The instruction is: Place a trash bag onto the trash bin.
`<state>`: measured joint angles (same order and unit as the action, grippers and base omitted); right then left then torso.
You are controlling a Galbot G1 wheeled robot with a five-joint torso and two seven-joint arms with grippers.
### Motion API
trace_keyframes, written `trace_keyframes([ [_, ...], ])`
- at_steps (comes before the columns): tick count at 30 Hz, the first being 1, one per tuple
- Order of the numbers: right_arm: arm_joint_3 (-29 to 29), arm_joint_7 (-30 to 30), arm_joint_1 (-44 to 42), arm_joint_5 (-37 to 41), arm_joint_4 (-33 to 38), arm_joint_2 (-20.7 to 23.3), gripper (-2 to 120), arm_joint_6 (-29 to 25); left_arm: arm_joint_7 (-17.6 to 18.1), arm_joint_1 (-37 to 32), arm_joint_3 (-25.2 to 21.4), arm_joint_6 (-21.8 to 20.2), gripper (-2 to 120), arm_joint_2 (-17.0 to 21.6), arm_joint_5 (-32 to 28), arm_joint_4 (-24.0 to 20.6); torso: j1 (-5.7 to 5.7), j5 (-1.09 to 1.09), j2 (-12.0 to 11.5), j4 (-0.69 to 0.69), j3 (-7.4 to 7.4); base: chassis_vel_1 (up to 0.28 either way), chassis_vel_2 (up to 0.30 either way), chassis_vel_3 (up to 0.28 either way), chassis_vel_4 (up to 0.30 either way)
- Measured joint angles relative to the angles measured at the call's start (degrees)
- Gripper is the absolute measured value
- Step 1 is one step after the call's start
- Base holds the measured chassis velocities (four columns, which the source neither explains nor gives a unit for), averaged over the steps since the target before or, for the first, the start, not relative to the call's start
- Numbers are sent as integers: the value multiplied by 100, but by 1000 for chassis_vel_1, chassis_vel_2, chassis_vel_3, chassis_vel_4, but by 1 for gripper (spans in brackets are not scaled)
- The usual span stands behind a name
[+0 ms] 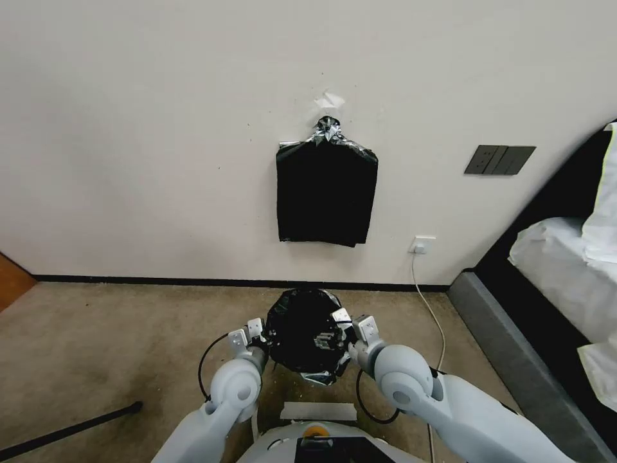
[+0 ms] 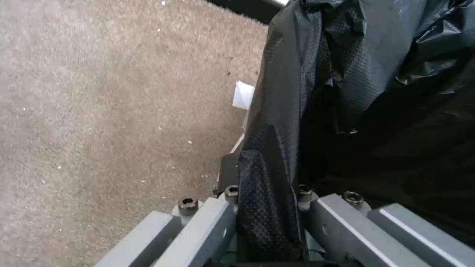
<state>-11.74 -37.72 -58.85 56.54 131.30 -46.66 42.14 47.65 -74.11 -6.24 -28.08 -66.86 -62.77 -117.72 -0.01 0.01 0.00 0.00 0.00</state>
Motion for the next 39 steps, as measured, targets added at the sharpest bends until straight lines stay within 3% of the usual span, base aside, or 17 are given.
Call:
trace_keyframes([
  [8,85,16,-22,15,-12,16,100,-2,50,12,54,-125,1,22,-43,13,0,0,0,0,0,0,0,0,0],
  [20,482,75,-236,-24,-1,-60,100,-7,-239,-117,-27,-302,40,40,137,-134,0,-1,0,0,0,0,0,0,0],
  [23,996,470,-624,-419,-45,-195,100,-145,-736,-349,-162,-56,56,253,825,-311,0,-2,0,0,0,0,0,0,0],
  [24,996,470,-624,-419,-45,-195,100,-145,-736,-349,-162,-56,56,253,825,-311,0,-2,0,0,0,0,0,0,0],
  [26,1666,1233,-1429,-1674,-332,-498,100,-1097,-1730,-801,-417,834,69,449,2481,-332,0,-1,0,-1,0,0,0,0,0],
  [27,1812,1348,-1628,-1905,-397,-606,100,-1298,-1946,-927,-503,1065,71,458,2758,-333,0,-1,0,-1,0,0,0,0,0],
  [28,1812,1348,-1628,-1905,-397,-606,100,-1298,-1946,-927,-503,1065,71,458,2758,-333,0,-1,0,-1,0,0,0,0,0],
  [30,2294,1744,-2181,-2478,-576,-1013,100,-1894,-2563,-1311,-855,1833,81,377,3595,-261,0,0,1,-1,0,0,0,0,0],
  [31,2294,1744,-2181,-2478,-576,-1013,100,-1894,-2563,-1311,-855,1833,81,377,3595,-261,0,0,1,-1,0,0,0,0,0],
  [32,2687,2079,-2573,-2894,-681,-1358,100,-2275,-2956,-1601,-1203,2484,87,214,4256,-92,0,-1,0,0,0,0,0,0,0],
  [34,3172,2463,-3152,-3572,-819,-1786,100,-2861,-3295,-2005,-1707,3248,97,-90,4715,26,0,-2,1,-1,0,0,0,0,0],
  [38,3413,2619,-3444,-4151,-974,-2052,100,-3354,-3435,-2265,-1959,3619,100,-259,4915,34,0,-3,1,-2,0,0,0,0,0],
  [39,3613,2722,-3694,-4558,-1100,-2337,100,-3875,-3555,-2540,-2140,3919,100,-413,5077,-3,0,1,1,0,0,0,0,0,0],
])
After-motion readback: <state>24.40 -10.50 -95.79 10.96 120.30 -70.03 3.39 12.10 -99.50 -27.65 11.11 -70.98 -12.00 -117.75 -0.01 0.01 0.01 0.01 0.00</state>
